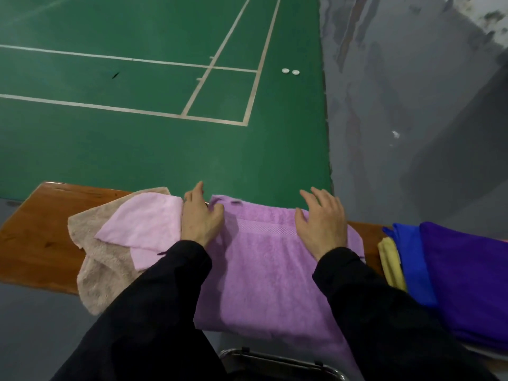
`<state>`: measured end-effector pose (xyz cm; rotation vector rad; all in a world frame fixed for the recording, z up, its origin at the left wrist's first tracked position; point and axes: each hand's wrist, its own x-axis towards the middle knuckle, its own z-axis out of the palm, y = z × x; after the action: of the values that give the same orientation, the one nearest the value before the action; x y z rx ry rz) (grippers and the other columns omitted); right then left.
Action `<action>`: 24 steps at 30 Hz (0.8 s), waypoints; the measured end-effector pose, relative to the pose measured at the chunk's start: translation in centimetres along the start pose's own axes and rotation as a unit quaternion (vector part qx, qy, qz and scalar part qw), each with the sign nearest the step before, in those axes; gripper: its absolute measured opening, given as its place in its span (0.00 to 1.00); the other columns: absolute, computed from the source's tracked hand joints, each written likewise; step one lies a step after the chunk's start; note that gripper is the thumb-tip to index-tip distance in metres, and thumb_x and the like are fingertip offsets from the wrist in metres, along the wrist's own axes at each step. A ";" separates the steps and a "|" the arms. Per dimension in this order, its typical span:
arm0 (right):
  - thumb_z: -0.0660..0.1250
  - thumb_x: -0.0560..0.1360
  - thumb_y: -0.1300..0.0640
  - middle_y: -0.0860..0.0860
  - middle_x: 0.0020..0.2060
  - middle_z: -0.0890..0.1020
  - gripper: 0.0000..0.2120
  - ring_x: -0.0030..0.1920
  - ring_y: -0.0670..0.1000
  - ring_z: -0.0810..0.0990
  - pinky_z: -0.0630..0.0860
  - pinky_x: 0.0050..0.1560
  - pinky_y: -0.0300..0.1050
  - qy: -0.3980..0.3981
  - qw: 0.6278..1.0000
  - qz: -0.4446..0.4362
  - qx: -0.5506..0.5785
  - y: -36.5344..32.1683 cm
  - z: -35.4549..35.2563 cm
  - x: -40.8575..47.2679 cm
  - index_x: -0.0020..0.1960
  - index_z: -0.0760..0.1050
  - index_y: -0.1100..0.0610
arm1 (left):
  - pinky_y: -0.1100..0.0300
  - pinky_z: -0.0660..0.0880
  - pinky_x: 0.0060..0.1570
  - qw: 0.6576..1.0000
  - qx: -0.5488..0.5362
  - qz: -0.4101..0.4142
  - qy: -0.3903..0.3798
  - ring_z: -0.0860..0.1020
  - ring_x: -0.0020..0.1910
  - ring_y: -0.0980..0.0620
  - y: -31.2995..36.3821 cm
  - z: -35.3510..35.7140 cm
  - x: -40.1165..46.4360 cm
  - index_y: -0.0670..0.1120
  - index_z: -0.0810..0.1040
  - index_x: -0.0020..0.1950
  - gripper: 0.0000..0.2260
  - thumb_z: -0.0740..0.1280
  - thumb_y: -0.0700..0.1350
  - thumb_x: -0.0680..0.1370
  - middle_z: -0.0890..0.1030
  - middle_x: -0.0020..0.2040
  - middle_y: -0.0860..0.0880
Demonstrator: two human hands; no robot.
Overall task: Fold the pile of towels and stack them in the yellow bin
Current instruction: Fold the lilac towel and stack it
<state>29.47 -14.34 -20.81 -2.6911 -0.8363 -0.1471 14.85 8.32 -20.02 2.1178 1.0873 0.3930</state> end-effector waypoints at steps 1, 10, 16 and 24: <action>0.62 0.81 0.48 0.54 0.73 0.74 0.22 0.74 0.57 0.69 0.63 0.77 0.58 0.022 1.000 -0.005 0.021 -0.2 -0.4 -1.6 0.73 0.73 0.53 | 0.48 0.66 0.73 1.000 -0.006 0.023 0.008 0.69 0.71 0.44 0.1 -0.1 -1.4 0.40 0.64 0.77 0.28 0.65 0.43 0.78 0.72 0.70 0.41; 0.72 0.73 0.53 0.68 0.68 0.73 0.35 0.69 0.68 0.71 0.69 0.71 0.63 0.066 0.973 0.213 0.056 5.5 -0.4 -12.7 0.75 0.67 0.65 | 0.44 0.72 0.60 0.969 0.247 -0.001 0.002 0.75 0.58 0.37 -6.5 -1.0 -11.2 0.44 0.76 0.62 0.25 0.68 0.62 0.75 0.77 0.59 0.37; 0.71 0.75 0.49 0.60 0.60 0.79 0.25 0.60 0.64 0.77 0.74 0.61 0.55 0.027 0.963 0.253 0.085 5.1 -3.1 -12.0 0.67 0.73 0.59 | 0.51 0.74 0.44 0.987 0.145 -0.007 -0.071 0.77 0.44 0.42 -4.4 -1.2 -10.5 0.47 0.74 0.46 0.15 0.71 0.57 0.72 0.80 0.47 0.43; 0.69 0.77 0.59 0.59 0.46 0.82 0.06 0.43 0.57 0.78 0.72 0.42 0.45 0.038 0.949 0.283 0.132 5.2 -3.7 -11.1 0.50 0.81 0.61 | 0.55 0.71 0.46 0.997 0.041 -0.028 -0.061 0.77 0.42 0.46 -3.7 -1.9 -10.7 0.48 0.76 0.49 0.09 0.74 0.49 0.75 0.80 0.44 0.48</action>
<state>23.24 -25.53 -20.79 -2.5301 -0.0329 -0.0027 5.26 2.13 -20.84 2.1464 1.1058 0.1927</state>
